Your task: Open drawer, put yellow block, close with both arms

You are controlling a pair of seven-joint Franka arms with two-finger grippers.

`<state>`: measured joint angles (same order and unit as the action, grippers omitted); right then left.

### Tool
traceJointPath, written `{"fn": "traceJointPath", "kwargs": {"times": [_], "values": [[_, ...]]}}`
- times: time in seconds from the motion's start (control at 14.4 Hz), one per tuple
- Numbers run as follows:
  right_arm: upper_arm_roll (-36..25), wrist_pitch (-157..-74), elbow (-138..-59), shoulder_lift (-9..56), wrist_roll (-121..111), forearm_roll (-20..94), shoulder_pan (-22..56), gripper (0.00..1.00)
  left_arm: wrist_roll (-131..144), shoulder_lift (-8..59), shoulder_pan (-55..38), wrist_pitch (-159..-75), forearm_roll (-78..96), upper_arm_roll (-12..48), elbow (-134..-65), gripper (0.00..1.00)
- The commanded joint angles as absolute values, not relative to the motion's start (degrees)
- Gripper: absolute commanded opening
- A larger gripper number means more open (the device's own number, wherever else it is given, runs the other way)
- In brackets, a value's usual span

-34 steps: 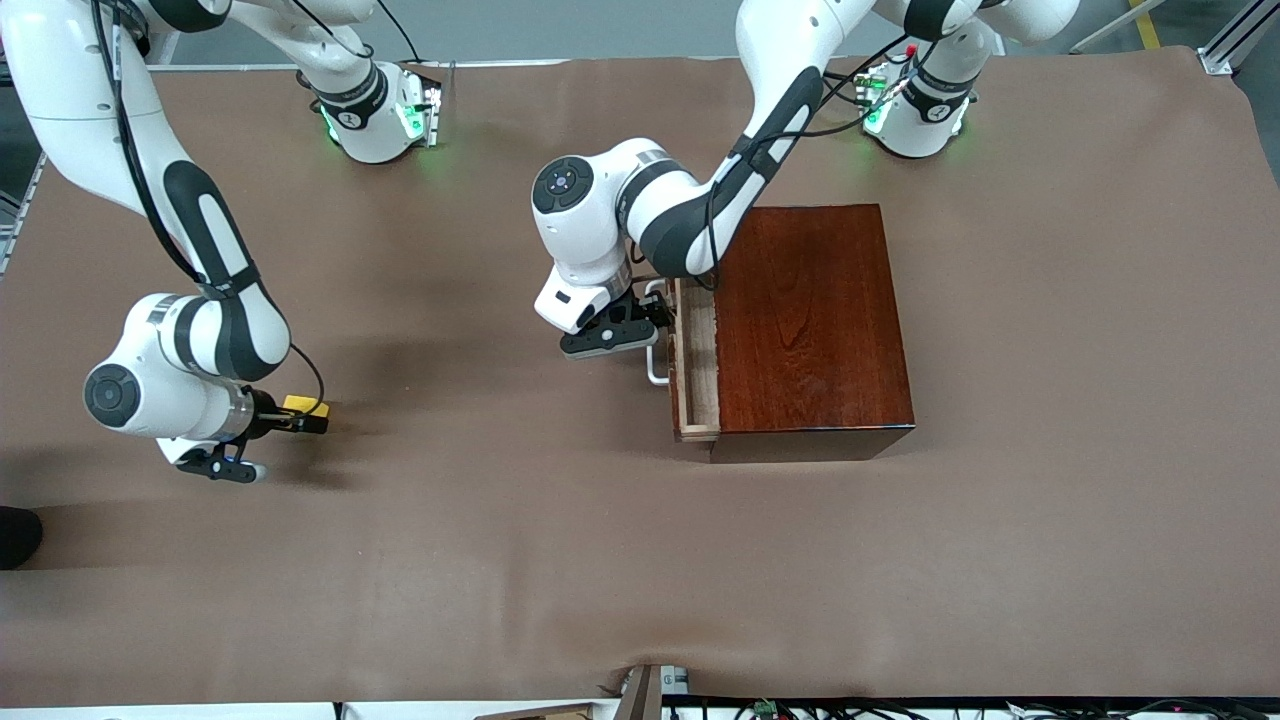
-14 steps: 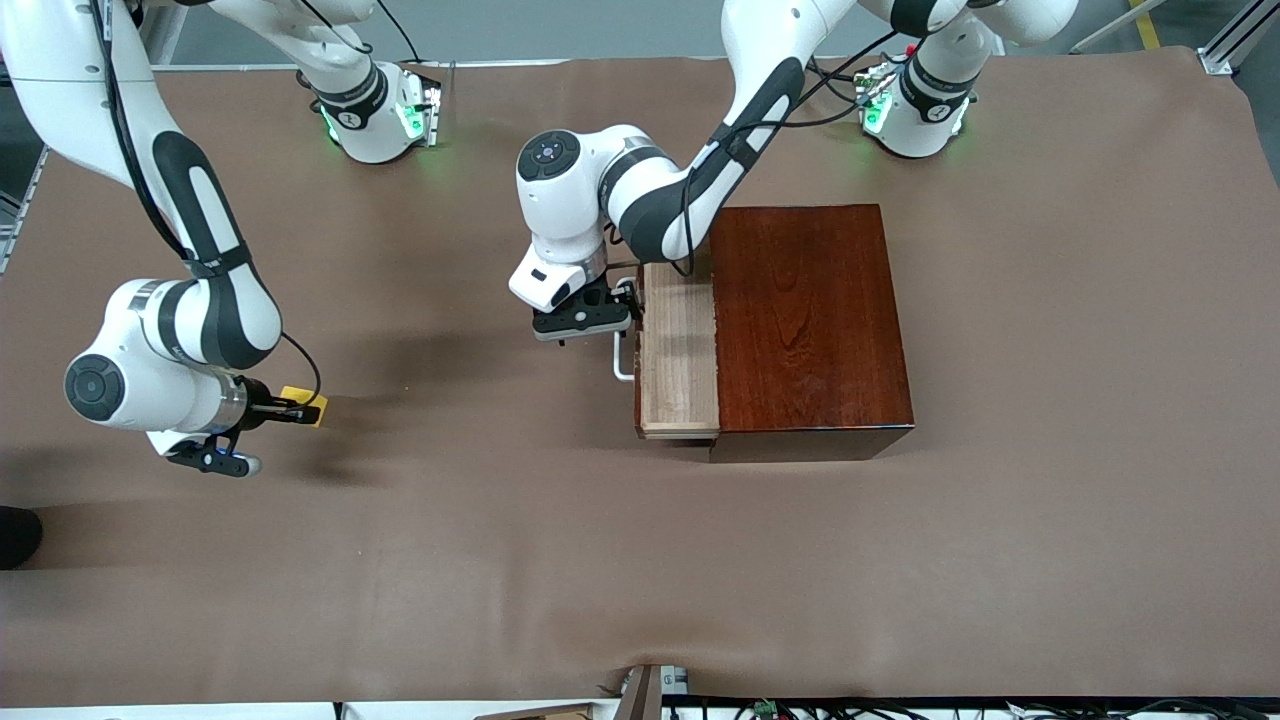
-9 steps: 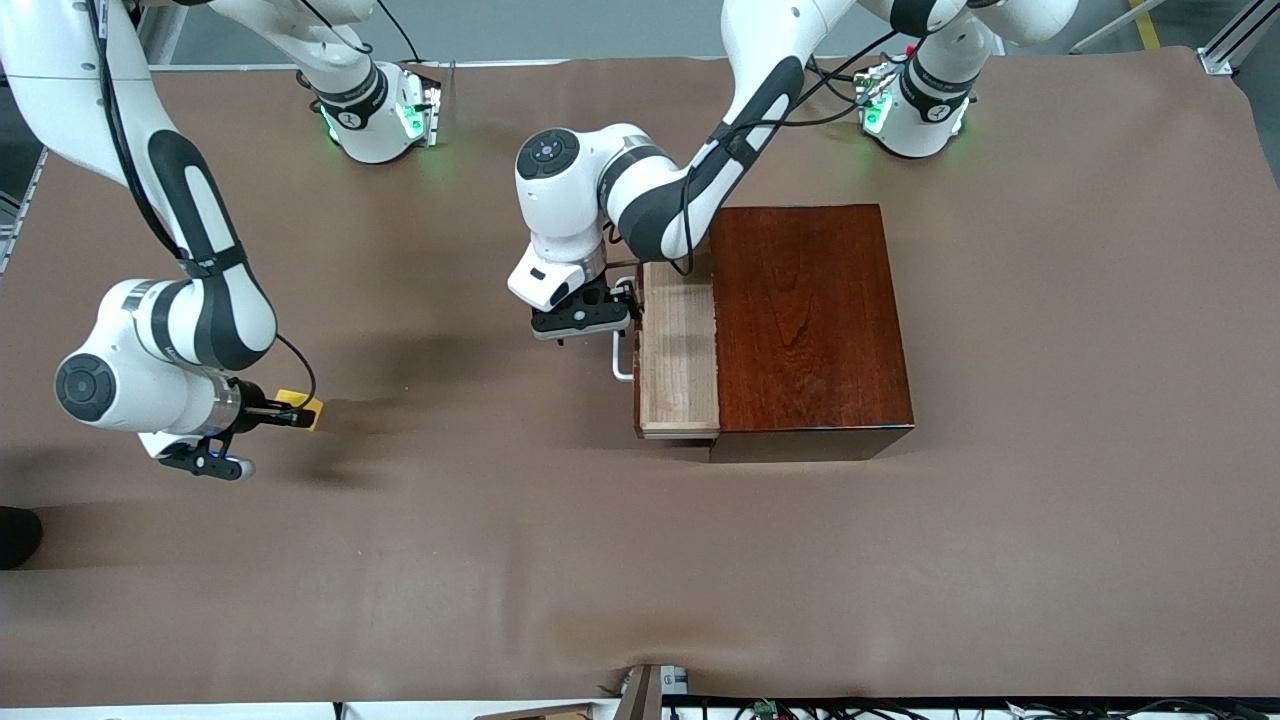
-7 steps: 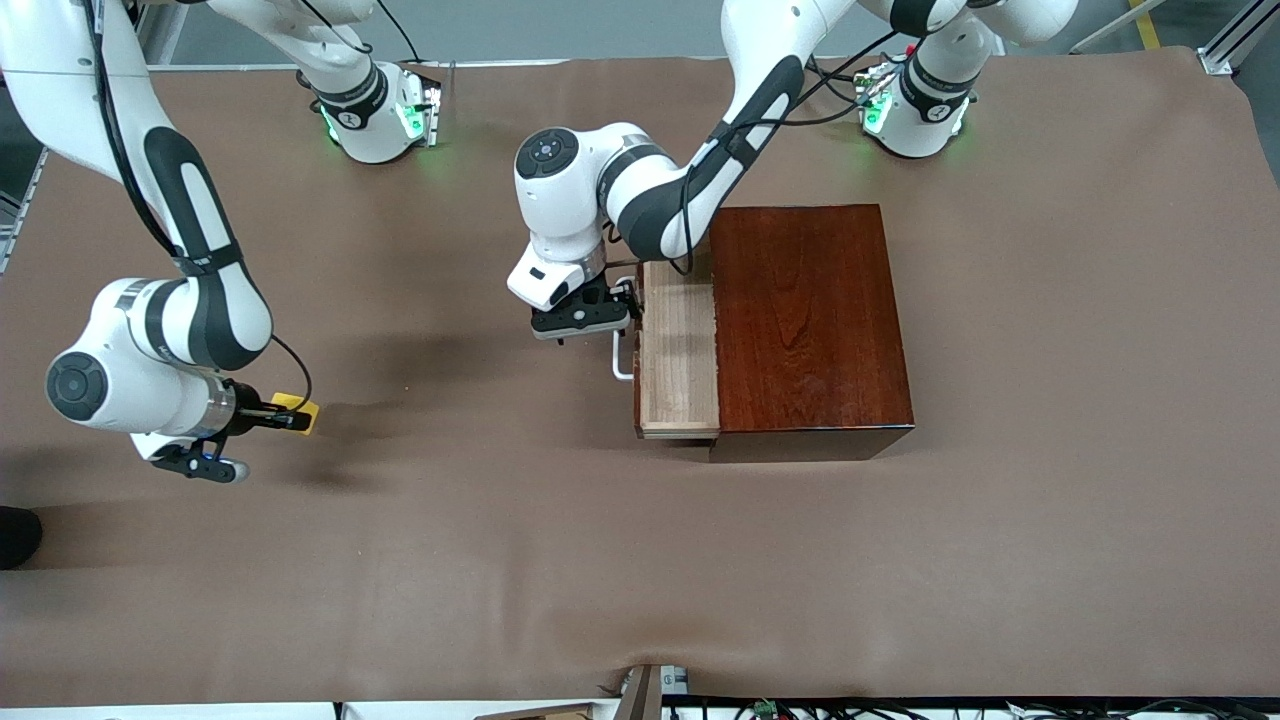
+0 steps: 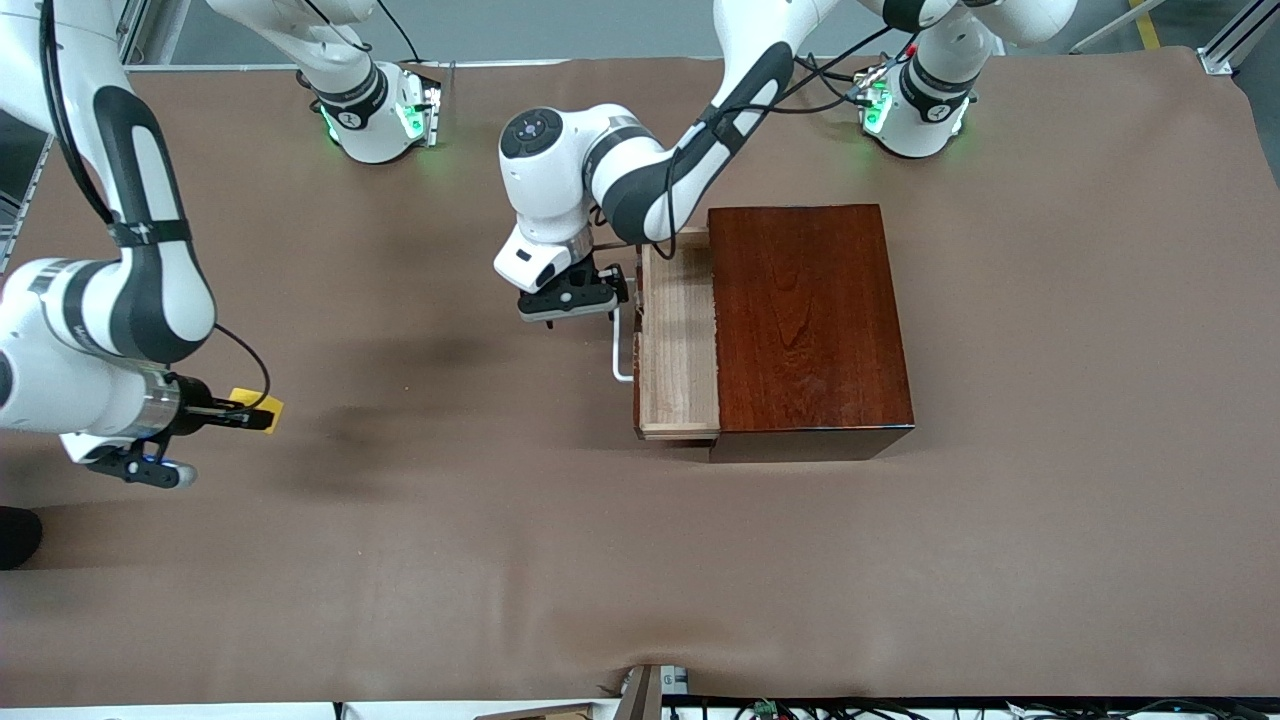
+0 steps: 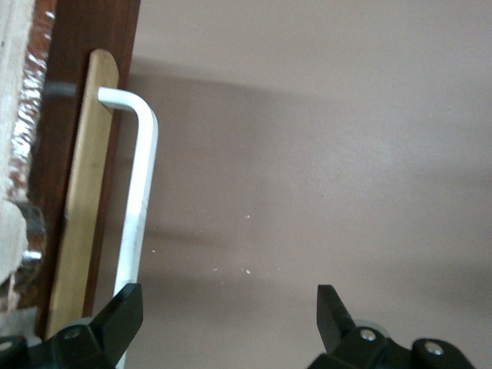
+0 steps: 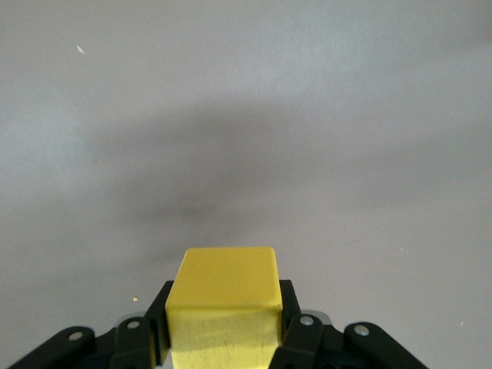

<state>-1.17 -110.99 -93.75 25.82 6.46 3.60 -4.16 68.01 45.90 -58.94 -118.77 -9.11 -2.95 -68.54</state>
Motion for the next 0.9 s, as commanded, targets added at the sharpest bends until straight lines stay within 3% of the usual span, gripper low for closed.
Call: {"fn": "traceJointPath", "kwargs": {"times": [0.0, 0.28, 0.83], "values": [[-0.62, -107.24, -89.93, 25.66, 6.24, 4.13, -5.62, 0.00, 68.91, 45.53, -59.41, -117.52, -8.61, -3.25, -67.59, 1.00], [-0.70, -98.64, -84.21, 25.66, 6.50, 3.96, -5.71, 0.00, 68.73, 42.63, -58.98, -112.96, -8.70, -3.43, -67.50, 1.00], [0.00, -91.25, -80.16, 20.66, 10.17, 5.44, -6.16, 0.00, 65.13, 23.05, -54.15, -91.96, -9.40, -6.15, -70.05, 1.00]]}}
